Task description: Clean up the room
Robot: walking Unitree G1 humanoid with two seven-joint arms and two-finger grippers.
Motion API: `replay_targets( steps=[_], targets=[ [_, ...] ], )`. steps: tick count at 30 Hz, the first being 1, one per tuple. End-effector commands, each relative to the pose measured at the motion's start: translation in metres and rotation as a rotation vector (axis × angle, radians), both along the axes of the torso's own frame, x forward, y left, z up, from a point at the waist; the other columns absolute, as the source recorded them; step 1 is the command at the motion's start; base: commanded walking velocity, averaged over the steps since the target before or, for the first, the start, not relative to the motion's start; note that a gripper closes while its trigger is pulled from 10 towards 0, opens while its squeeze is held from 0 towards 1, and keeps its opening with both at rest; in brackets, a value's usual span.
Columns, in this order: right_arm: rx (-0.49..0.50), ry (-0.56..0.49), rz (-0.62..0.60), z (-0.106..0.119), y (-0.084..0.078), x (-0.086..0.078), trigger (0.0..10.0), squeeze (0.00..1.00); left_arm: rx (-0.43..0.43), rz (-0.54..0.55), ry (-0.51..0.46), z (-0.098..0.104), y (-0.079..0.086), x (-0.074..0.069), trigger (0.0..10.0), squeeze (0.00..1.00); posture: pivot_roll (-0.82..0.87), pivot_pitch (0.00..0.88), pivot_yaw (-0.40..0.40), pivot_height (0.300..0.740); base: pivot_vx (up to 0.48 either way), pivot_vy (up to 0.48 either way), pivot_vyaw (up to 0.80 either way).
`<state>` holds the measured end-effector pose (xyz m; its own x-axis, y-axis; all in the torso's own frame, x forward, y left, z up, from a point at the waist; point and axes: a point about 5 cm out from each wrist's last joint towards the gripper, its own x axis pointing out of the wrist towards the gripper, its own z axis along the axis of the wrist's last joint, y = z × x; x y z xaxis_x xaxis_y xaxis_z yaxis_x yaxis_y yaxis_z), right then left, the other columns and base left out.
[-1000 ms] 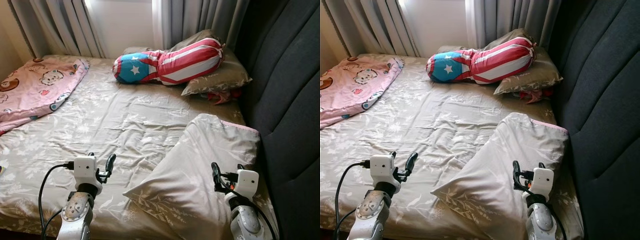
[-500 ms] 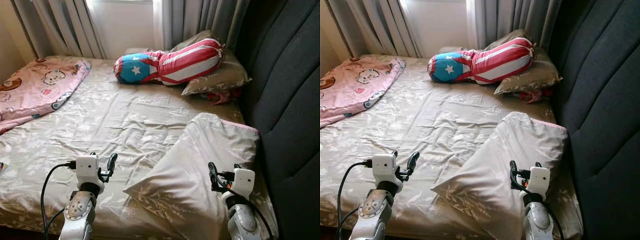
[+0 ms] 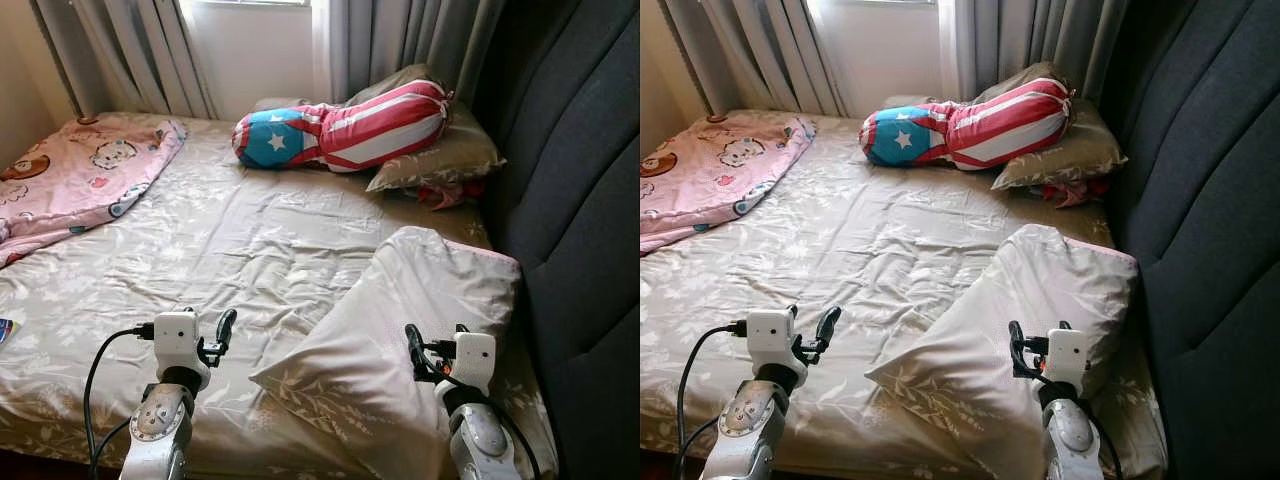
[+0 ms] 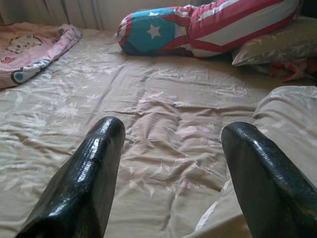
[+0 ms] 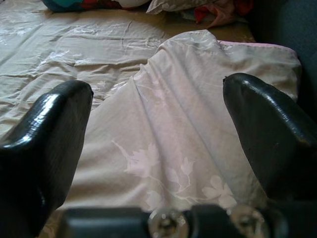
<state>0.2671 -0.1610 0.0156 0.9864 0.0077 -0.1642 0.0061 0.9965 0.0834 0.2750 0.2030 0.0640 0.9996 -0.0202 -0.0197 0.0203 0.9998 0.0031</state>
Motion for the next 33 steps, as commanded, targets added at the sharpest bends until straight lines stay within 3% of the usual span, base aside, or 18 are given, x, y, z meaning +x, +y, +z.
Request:
replay_targets(
  steps=[1, 33],
  targets=[
    [0.011, -0.012, -0.01, 0.0004, -0.0022, -0.0013, 10.0, 0.0, -0.006, -0.004, 0.009, -0.0003, -0.0013, -0.001, 10.0, 0.0, 0.01, 0.0, -0.034, 0.655, 0.0, 0.0, 0.0],
    [0.028, -0.011, -0.004, 0.0014, 0.0049, 0.0028, 10.0, 0.0, -0.026, -0.007, 0.011, 0.0028, -0.0007, 0.0004, 10.0, 0.0, 0.02, 0.0, -0.033, 0.655, 0.0, 0.0, 0.0]
  ],
)
